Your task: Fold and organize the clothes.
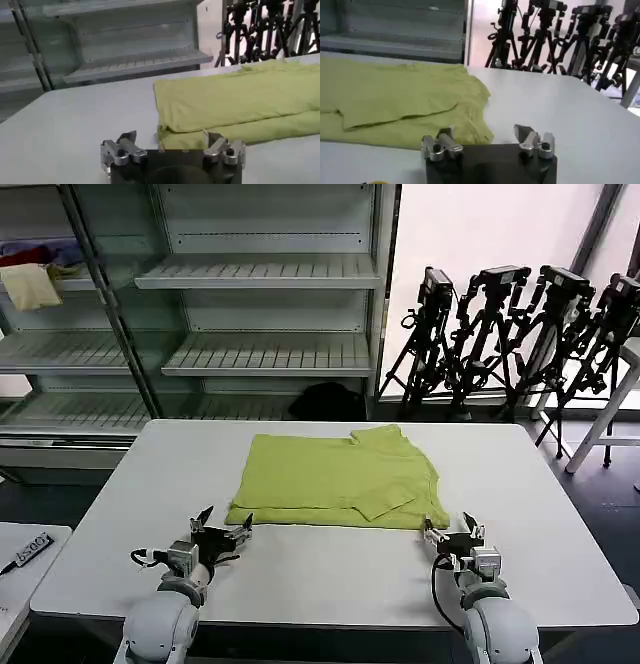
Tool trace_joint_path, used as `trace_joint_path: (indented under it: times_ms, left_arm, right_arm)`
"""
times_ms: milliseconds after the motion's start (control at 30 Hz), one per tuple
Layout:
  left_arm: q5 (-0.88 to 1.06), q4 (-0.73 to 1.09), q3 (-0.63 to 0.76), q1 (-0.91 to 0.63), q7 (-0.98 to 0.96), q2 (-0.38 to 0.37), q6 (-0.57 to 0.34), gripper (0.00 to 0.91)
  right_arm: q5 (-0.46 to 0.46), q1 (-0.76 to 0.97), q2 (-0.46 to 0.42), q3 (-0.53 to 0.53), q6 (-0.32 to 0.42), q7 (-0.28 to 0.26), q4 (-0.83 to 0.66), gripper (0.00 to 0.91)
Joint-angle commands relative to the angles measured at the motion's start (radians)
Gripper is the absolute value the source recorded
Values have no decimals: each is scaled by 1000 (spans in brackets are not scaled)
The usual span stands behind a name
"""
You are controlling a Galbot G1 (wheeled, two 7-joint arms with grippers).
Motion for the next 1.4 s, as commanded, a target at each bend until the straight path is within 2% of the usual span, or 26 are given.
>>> trace_joint_path:
  times_ms: [33,67,133,167,233,667,900,1100,1200,1400]
  left_arm:
    - [-11,10,1,6,1,3,3,574]
    - [-12,13,2,5,3,1,3,494]
    - [-14,16,6,4,8,-2,5,423]
    - [-14,18,7,3,13,-4,5,91]
    - [-14,21,10,2,17,-7,9,20]
    - [-31,33,14,1,30,-11,5,0]
    - [-13,-7,4,31,24,4,-15,0]
    - [-35,-201,-39,204,23,51,-6,0]
    - [-60,-239,-76,278,21,63,-6,0]
    - [-102,-292,-144,385,16,98,-6,0]
  right_arm:
    - [-5,-7,-1,5,2,-11,-19,0]
    - [-6,-5,-2,2,3,-12,-19,0]
    - [-8,-4,-2,0,3,-14,-19,0]
    - [-8,-2,-3,-1,3,-15,-18,0]
    - [-8,-1,-3,-1,4,-16,-17,0]
    - [8,-8,-5,-13,-2,-19,15,0]
    - [87,-92,-24,-18,-45,1,141,0]
    - [115,-233,-59,-31,-81,23,257,0]
    - [110,-283,-68,-46,-82,35,300,0]
    - [37,-364,-67,-112,-83,61,356,0]
